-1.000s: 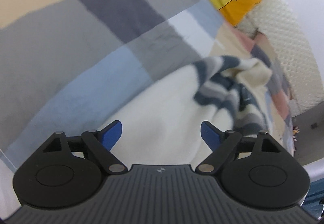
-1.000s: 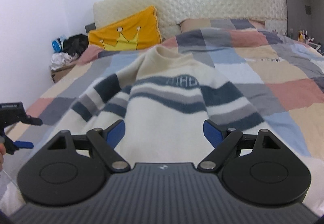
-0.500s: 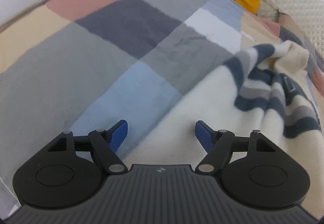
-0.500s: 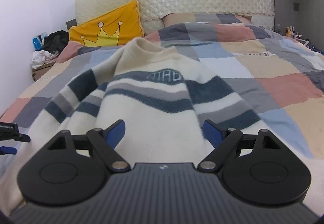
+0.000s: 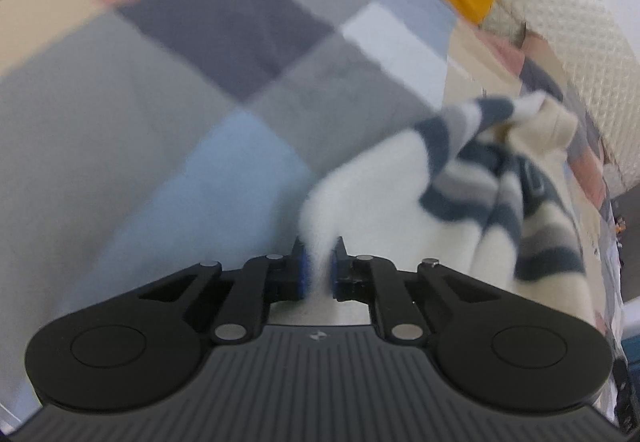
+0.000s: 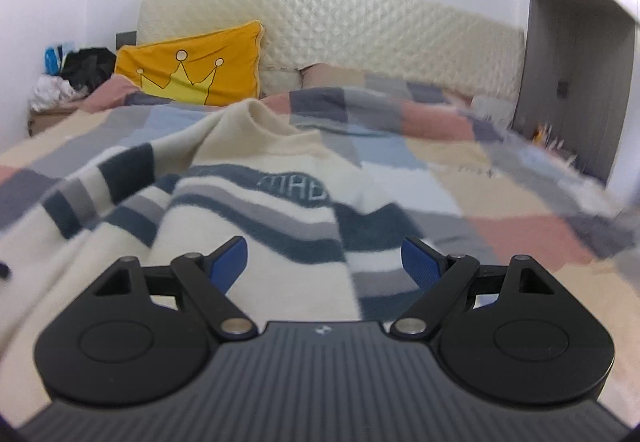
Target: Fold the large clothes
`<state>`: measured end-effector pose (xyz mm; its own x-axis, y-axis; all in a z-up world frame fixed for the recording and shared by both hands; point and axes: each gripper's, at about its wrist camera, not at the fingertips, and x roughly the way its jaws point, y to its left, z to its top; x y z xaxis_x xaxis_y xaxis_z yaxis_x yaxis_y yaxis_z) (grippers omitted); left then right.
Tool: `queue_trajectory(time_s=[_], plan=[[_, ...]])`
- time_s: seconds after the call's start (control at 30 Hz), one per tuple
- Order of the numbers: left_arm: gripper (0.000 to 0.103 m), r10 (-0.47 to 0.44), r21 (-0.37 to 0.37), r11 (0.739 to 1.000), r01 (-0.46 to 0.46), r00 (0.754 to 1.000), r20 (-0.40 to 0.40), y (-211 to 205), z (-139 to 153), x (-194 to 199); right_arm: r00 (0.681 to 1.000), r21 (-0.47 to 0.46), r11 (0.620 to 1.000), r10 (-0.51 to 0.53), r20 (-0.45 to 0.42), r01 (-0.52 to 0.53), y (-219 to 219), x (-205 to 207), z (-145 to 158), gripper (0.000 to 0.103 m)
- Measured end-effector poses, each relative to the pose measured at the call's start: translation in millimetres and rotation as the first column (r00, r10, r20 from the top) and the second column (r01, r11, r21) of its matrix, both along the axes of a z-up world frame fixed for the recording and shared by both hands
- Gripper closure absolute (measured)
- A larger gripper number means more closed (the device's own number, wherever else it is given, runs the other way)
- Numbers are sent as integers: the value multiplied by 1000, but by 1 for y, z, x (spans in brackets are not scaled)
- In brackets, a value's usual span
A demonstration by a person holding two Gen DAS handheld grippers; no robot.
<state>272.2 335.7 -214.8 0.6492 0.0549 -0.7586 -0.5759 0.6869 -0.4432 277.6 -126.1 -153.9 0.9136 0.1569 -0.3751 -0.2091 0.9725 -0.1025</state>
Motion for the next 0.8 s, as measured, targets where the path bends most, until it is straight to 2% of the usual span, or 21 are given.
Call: queue_trajectory(time_s=[0.23, 0.37, 0.47, 0.63, 0.8], plan=[[92, 102, 97, 989, -110, 992, 79, 69, 71, 22, 1000, -23, 1000, -10, 15, 11, 3, 0, 0, 17], [92, 143, 206, 966, -159, 986, 92, 104, 113, 54, 999, -28, 1000, -12, 32, 13, 5, 4, 0, 17], [92, 158, 273, 946, -176, 984, 88, 126, 132, 83, 999, -33, 999, -13, 48, 15, 9, 12, -3, 17], [92, 166, 302, 937, -175, 985, 55, 166, 135, 123, 1000, -23, 1000, -9, -17, 9, 16, 31, -14, 17], [92, 184, 338, 928, -160, 982, -39, 195, 100, 150, 993, 5, 999, 34, -109, -34, 26, 45, -31, 17]])
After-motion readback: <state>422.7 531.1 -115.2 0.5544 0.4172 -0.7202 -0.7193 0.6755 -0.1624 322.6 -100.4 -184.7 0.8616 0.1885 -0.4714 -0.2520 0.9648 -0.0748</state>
